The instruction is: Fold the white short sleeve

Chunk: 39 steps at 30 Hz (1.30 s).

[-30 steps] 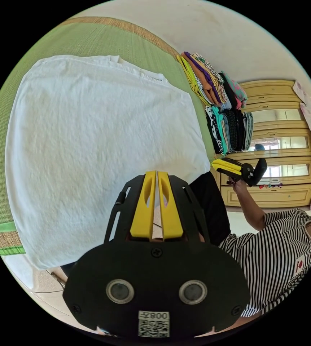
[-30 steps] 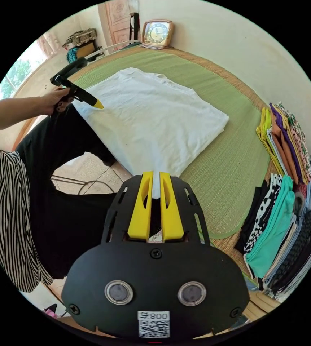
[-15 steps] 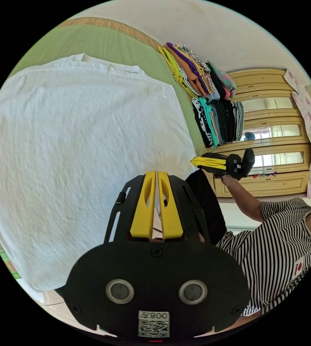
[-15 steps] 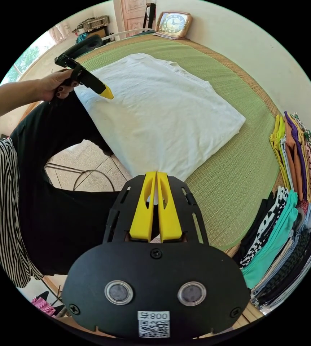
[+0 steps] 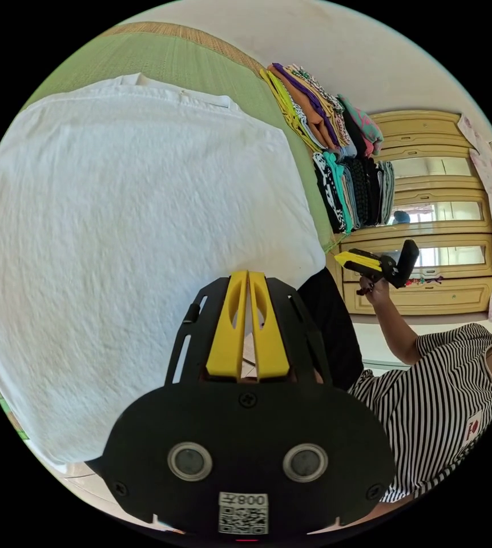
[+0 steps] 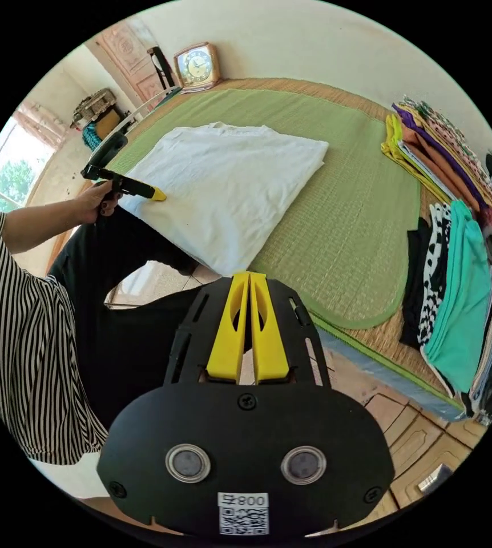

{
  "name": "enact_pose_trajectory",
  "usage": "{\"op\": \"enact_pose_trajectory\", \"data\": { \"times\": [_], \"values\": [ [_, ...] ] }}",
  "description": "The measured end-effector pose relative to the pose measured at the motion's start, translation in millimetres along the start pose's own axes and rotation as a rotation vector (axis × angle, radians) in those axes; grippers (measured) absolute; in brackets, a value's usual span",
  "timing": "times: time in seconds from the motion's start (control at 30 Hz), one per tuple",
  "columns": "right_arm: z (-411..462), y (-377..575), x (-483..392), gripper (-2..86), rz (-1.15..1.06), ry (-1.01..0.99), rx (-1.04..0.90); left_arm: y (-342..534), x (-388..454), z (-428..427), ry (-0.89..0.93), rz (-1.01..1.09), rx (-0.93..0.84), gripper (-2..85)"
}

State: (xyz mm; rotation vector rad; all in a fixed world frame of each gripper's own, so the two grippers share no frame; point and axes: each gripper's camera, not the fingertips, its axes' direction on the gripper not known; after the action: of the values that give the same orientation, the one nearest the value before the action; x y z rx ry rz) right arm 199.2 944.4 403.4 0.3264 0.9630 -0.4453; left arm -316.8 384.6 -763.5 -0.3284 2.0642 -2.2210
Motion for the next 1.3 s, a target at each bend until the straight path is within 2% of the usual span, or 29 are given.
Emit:
{"op": "enact_pose_trajectory", "data": {
  "times": [0.13, 0.23, 0.37, 0.53, 0.57, 0.63, 0.73, 0.9, 1.13, 1.23, 1.3],
  "values": [
    [3.9, 53.2, 49.5, 1.1, 0.167, 0.034, -0.048, -1.7, 8.4, 5.3, 0.003, 0.012, 0.002, 0.3],
    [36.6, 100.1, 96.6, 3.5, 0.323, 0.04, -0.203, -1.5, 14.6, 9.3, 0.011, 0.015, 0.009, 0.4],
    [78.8, 154.2, 143.2, 10.3, 0.483, -0.156, -0.302, -0.5, 26.5, 14.2, 0.021, 0.026, 0.017, 0.6],
    [85.7, 171.9, 155.2, 9.8, 0.503, -0.421, -0.184, 2.4, 52.5, 29.1, 0.038, 0.061, 0.004, 1.1],
    [86.2, 172.2, 154.8, 7.1, 0.49, -0.473, -0.172, 2.7, 55.7, 32.0, 0.039, 0.065, -0.001, 1.2],
    [81.1, 174.4, 154.1, 5.1, 0.465, -0.483, -0.165, 4.2, 69.5, 43.9, 0.048, 0.081, -0.016, 1.3],
    [56.1, 184.7, 158.3, 6.9, 0.452, -0.41, -0.109, 5.9, 86.9, 58.6, 0.067, 0.101, -0.028, 1.5],
    [17.4, 200.2, 181.6, 9.7, 0.475, -0.503, 0.149, 3.0, 117.0, 85.9, 0.084, 0.136, -0.06, 1.9],
    [70.9, 172.9, 185.9, 9.9, 0.424, -0.569, 0.072, -10.1, 187.7, 124.7, 0.007, 0.273, -0.129, 4.4],
    [84.9, 180.6, 198.5, 6.2, 0.455, -0.585, 0.079, -14.3, 222.6, 142.0, -0.051, 0.355, -0.155, 6.1],
    [91.6, 190.9, 210.3, 2.9, 0.472, -0.672, 0.106, -16.7, 243.4, 154.1, -0.077, 0.404, -0.17, 6.7]
  ]
}}
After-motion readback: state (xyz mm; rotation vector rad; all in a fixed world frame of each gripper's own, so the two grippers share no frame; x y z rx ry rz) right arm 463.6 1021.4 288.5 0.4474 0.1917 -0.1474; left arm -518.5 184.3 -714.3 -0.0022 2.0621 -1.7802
